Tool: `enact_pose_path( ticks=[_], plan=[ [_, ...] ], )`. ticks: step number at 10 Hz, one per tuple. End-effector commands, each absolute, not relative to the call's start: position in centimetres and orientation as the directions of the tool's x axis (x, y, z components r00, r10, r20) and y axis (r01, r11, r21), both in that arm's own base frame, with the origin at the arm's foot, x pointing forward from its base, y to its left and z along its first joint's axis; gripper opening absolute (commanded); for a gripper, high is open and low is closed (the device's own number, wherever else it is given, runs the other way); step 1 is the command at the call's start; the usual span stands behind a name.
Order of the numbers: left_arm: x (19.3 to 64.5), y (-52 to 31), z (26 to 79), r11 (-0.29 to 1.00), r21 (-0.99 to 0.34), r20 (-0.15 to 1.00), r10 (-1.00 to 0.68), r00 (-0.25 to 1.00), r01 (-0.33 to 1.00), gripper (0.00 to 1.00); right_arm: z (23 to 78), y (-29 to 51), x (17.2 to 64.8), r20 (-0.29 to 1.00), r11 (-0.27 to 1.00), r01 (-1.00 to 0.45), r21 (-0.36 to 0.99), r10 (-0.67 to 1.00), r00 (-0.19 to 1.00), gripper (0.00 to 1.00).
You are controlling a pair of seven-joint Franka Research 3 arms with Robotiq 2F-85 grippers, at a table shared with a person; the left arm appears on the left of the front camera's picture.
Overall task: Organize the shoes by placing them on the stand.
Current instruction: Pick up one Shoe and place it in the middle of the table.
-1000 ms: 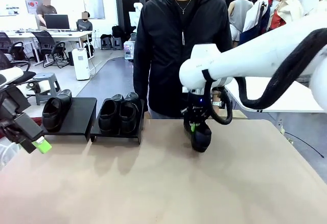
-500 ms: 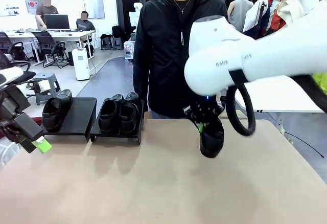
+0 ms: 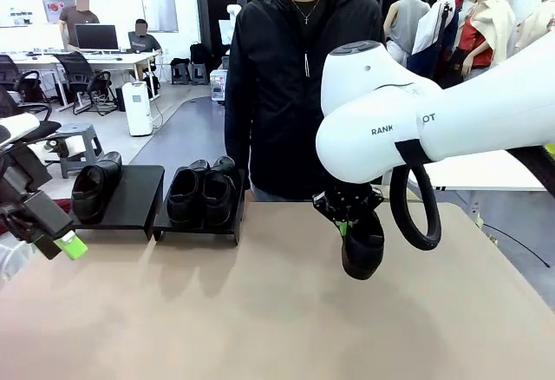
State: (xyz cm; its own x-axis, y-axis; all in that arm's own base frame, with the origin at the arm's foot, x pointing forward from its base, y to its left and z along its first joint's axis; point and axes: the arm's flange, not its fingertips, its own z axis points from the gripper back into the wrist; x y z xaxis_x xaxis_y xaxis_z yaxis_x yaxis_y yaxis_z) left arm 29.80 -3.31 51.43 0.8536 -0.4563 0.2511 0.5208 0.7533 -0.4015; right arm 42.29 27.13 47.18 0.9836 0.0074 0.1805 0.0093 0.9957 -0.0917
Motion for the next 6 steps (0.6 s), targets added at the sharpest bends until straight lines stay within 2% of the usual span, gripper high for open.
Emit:
enact_pose_path(
  ticks=[1,3,6],
  plan=[
    [29.8,-3.1,51.5,0.758,-0.403,0.249,-0.449,0.858,0.514,1.0,47.0,27.1,41.9,0.18,0.995,0.01,-0.095,0.007,0.984,0.0],
    [29.8,-3.1,51.5,0.758,-0.403,0.249,-0.449,0.858,0.514,1.0,45.4,31.8,39.4,0.148,0.992,0.032,-0.124,-0.013,0.989,0.0],
    [29.8,-3.1,51.5,0.758,-0.403,0.249,-0.449,0.858,0.514,1.0,42.5,40.6,35.8,0.115,0.999,-0.017,0.027,0.014,0.993,0.0]
  ],
)
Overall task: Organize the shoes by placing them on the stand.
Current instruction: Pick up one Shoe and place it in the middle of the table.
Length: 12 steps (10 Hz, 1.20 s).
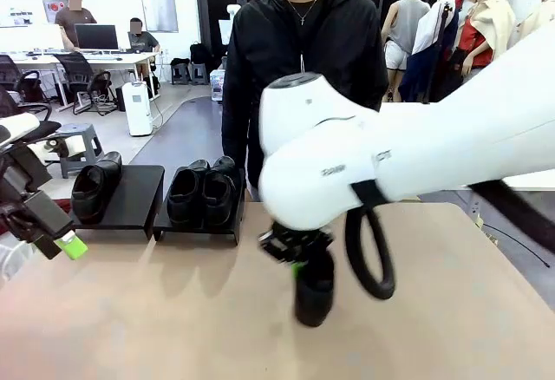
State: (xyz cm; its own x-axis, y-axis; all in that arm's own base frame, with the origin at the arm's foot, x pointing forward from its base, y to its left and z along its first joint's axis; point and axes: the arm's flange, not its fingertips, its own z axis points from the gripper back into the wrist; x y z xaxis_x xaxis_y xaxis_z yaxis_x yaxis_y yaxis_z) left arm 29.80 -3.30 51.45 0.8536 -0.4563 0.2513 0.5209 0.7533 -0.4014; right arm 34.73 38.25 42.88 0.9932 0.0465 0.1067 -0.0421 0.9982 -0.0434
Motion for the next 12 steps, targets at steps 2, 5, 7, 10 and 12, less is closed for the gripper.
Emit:
enact_pose_path(
  ticks=[2,5,7,10,12],
  plan=[
    [29.8,-3.1,51.5,0.758,-0.403,0.249,-0.449,0.858,0.514,1.0,40.7,44.7,36.8,0.053,0.989,-0.073,0.129,0.066,0.996,0.0],
    [29.8,-3.1,51.5,0.758,-0.403,0.249,-0.449,0.858,0.514,1.0,39.5,46.8,38.0,0.005,0.987,-0.048,0.155,0.048,0.999,0.0],
    [29.8,-3.1,51.5,0.758,-0.403,0.249,-0.449,0.858,0.514,1.0,39.2,46.9,37.5,-0.038,0.98,-0.09,0.178,0.098,0.994,0.79],
    [29.8,-3.1,51.5,0.758,-0.403,0.249,-0.449,0.858,0.514,1.0,41.6,45.5,35.3,-0.004,0.971,-0.138,0.194,0.142,0.99,1.0],
    [29.8,-3.1,51.5,0.758,-0.403,0.249,-0.449,0.858,0.514,1.0,46.2,40.4,32.3,0.103,0.985,-0.058,0.163,0.042,0.994,1.0]
  ],
)
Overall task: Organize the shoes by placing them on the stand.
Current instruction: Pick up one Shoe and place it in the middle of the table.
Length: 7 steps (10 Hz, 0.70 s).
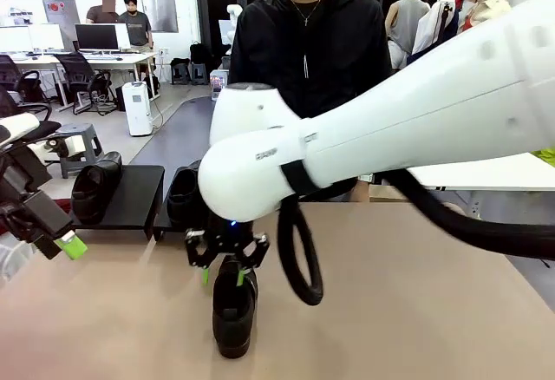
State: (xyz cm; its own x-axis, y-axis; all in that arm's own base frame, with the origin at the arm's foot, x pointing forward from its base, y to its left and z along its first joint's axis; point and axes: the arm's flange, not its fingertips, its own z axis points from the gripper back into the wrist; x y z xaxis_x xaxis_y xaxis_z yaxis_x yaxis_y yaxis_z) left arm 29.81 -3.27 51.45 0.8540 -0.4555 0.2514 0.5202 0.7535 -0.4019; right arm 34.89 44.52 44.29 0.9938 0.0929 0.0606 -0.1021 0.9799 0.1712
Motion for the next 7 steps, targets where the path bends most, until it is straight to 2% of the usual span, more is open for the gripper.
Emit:
enact_pose_path(
  ticks=[1,2,3,4,6,7],
  plan=[
    [29.8,-3.1,51.5,0.758,-0.403,0.249,-0.449,0.858,0.514,1.0,48.1,37.9,30.9,0.134,0.995,-0.022,0.097,0.009,0.991,1.0],
    [29.8,-3.1,51.5,0.758,-0.403,0.249,-0.449,0.858,0.514,1.0,50.3,34.3,29.3,0.146,0.996,-0.023,0.083,0.011,0.989,1.0],
    [29.8,-3.1,51.5,0.758,-0.403,0.249,-0.449,0.858,0.514,1.0,53.0,28.8,27.7,0.168,0.98,-0.091,0.178,0.061,0.984,1.0],
    [29.8,-3.1,51.5,0.758,-0.403,0.249,-0.449,0.858,0.514,1.0,55.0,23.6,26.7,0.15,0.971,-0.044,0.236,0.008,0.989,1.0],
    [29.8,-3.1,51.5,0.758,-0.403,0.249,-0.449,0.858,0.514,1.0,56.3,13.9,25.1,0.097,0.942,-0.026,0.334,-0.007,0.995,1.0],
    [29.8,-3.1,51.5,0.758,-0.403,0.249,-0.449,0.858,0.514,1.0,55.4,9.2,24.5,0.1,0.905,-0.031,0.425,-0.013,0.995,1.0]
  ],
)
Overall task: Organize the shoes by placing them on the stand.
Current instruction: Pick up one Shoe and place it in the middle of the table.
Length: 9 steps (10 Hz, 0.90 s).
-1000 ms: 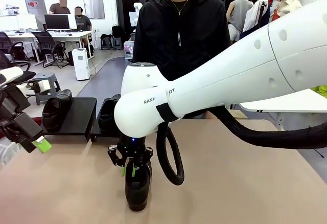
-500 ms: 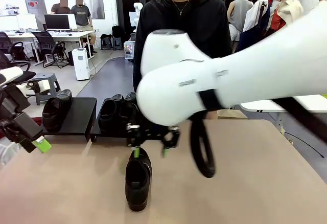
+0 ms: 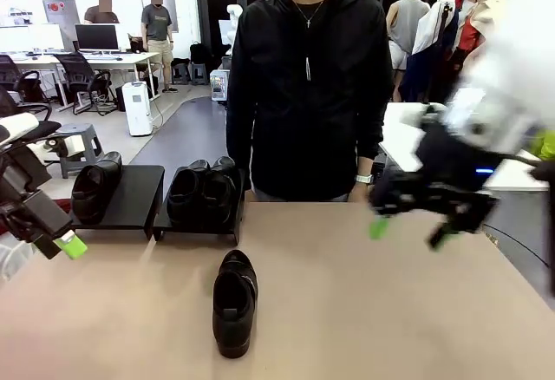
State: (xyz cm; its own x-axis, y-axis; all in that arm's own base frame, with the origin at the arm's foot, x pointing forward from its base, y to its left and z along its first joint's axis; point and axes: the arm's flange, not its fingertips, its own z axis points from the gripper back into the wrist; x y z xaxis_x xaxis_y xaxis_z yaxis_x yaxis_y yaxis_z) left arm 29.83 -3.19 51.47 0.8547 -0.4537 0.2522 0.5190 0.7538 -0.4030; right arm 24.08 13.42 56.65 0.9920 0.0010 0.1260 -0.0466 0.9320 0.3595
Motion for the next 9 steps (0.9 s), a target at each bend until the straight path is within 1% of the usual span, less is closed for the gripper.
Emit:
enact_pose_path(
  ticks=[1,2,3,4,5,9],
  plan=[
    [29.8,-3.1,51.5,0.758,-0.403,0.249,-0.449,0.858,0.514,1.0,53.8,6.1,24.0,0.134,0.843,-0.101,0.528,0.035,0.99,1.0],
    [29.8,-3.1,51.5,0.758,-0.403,0.249,-0.449,0.858,0.514,1.0,52.0,3.8,23.8,0.143,0.817,-0.087,0.571,0.005,0.99,1.0],
    [29.8,-3.1,51.5,0.758,-0.403,0.249,-0.449,0.858,0.514,1.0,50.3,2.4,23.6,0.226,0.775,-0.119,0.62,-0.031,0.974,1.0],
    [29.8,-3.1,51.5,0.758,-0.403,0.249,-0.449,0.858,0.514,1.0,49.2,2.8,24.1,0.252,0.856,-0.023,0.516,-0.126,0.959,1.0],
    [29.8,-3.1,51.5,0.758,-0.403,0.249,-0.449,0.858,0.514,1.0,55.8,2.2,24.4,0.185,0.825,-0.086,0.559,-0.023,0.983,1.0],
    [29.8,-3.1,51.5,0.758,-0.403,0.249,-0.449,0.858,0.514,1.0,55.8,2.2,24.4,0.185,0.825,-0.086,0.559,-0.023,0.983,1.0]
  ],
)
